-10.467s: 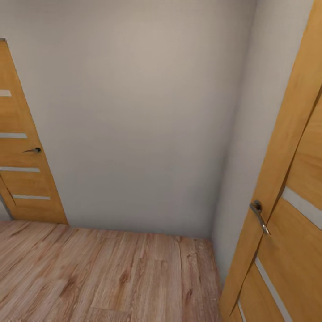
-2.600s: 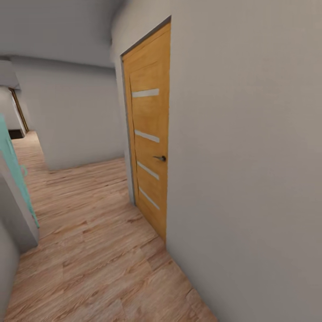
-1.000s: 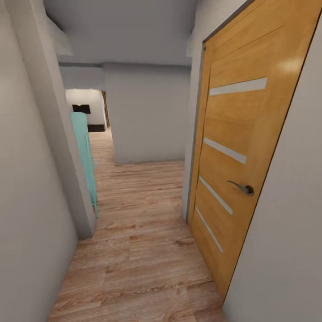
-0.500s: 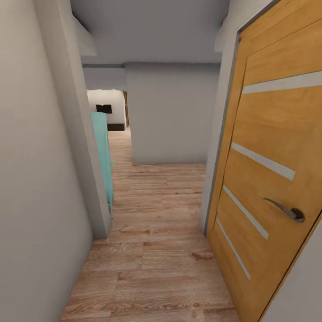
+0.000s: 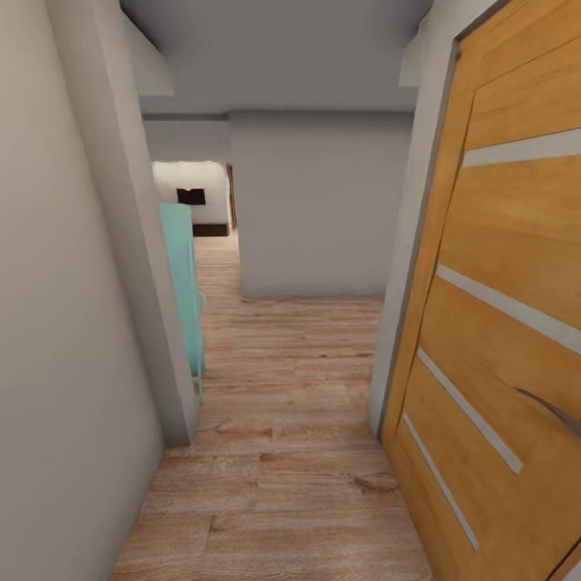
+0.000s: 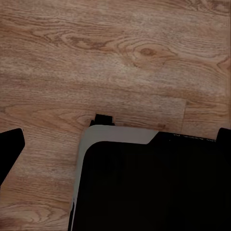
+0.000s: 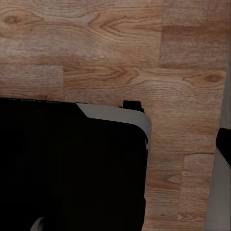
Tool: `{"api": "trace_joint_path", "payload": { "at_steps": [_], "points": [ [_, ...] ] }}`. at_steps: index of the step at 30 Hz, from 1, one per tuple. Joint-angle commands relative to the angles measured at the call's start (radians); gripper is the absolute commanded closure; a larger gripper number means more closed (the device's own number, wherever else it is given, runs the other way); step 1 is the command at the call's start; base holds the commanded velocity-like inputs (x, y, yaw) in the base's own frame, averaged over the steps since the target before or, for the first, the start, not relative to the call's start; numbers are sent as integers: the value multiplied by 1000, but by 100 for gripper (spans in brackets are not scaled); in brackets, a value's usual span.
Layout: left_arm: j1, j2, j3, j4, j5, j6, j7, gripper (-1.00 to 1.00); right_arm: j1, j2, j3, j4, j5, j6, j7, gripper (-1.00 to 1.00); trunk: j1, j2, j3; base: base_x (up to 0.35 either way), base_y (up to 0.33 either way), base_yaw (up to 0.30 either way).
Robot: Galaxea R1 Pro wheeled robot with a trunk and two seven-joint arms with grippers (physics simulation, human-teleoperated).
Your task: Move the two storage containers from the living room to the garage. In the garage, place one container on the floor and stack the other container on top of it (either order is fine).
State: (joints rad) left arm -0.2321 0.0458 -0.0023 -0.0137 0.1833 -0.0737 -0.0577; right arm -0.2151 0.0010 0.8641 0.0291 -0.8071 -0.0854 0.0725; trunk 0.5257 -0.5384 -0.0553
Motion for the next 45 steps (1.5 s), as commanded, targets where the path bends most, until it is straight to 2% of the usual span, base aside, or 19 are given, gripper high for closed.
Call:
{"api": "trace_joint_path", "payload": {
  "at_steps": [1, 45],
  "points": [
    [-1, 0, -1, 1, 9, -3, -5, -100, -1, 0, 7, 3, -11, -4, 7, -100, 1, -2, -2, 322, 0, 0],
    [-1, 0, -2, 2, 10, 6, -5, -100, -1, 1, 7, 3, -11, -11, 6, -100, 1, -2, -2, 323, 0, 0]
  ]
}}
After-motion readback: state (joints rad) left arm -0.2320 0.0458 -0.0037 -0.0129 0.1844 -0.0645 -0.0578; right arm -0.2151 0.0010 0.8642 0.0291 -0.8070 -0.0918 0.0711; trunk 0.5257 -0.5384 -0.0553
